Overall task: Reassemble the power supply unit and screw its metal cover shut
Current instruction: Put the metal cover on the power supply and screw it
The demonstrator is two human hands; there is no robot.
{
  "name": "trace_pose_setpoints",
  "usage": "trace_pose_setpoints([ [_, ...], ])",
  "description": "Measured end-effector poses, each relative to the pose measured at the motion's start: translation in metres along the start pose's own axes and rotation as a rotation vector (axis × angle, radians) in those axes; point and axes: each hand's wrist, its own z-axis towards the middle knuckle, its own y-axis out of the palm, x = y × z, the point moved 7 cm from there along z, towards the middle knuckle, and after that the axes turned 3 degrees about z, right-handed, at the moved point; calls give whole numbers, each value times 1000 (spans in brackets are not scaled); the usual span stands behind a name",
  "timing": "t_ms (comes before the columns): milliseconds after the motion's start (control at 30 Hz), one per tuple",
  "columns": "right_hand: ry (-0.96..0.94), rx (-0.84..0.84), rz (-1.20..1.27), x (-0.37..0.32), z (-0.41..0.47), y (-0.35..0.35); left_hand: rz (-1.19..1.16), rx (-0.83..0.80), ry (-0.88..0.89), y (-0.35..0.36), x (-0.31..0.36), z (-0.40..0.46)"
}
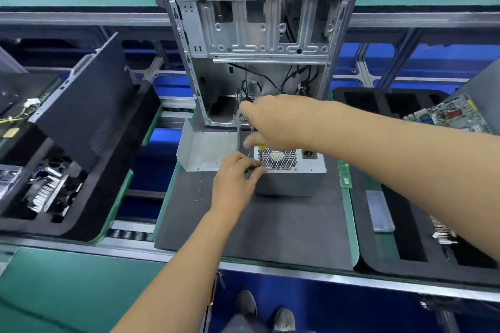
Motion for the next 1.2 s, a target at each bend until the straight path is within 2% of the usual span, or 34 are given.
trace_pose_setpoints([
  [100, -138, -32, 61, -3, -6, -3, -7, -12, 37, 2, 2, 1],
  [200, -191, 56, -98, -7, -10, -9, 17, -36, 63, 3, 2, -1],
  [267, -136, 135, -186, -6, -12, -10, -5, -63, 75, 2, 5, -1],
  [367, 14, 167, -214, -2, -15, -9, -196, -21, -31, -12, 16, 7],
  [433, 92, 129, -152, 3, -12, -9, -350, 15, -63, -20, 29, 17],
  [500, 137, 45, -4, 7, -10, -4, -420, 32, 8, -25, 44, 23],
  [600, 105, -92, 149, 12, -14, 0, -385, -1, 74, -25, 47, 28],
  [700, 23, -36, 84, 14, -16, -7, -376, -90, 104, -21, 41, 29],
  [833, 81, 52, -7, 14, -18, -9, -356, -196, 156, -23, 43, 25],
  [933, 175, 143, -72, 12, -19, -10, -408, -228, 81, -24, 49, 28],
  [1033, 231, 140, 8, 10, -20, -9, -420, -148, -39, -25, 50, 29],
  [1133, 123, 48, 170, 7, -23, -11, -370, -200, 2, -24, 51, 30],
  [1200, 49, 10, 91, 4, -23, -15, -370, -292, 18, -23, 52, 30],
])
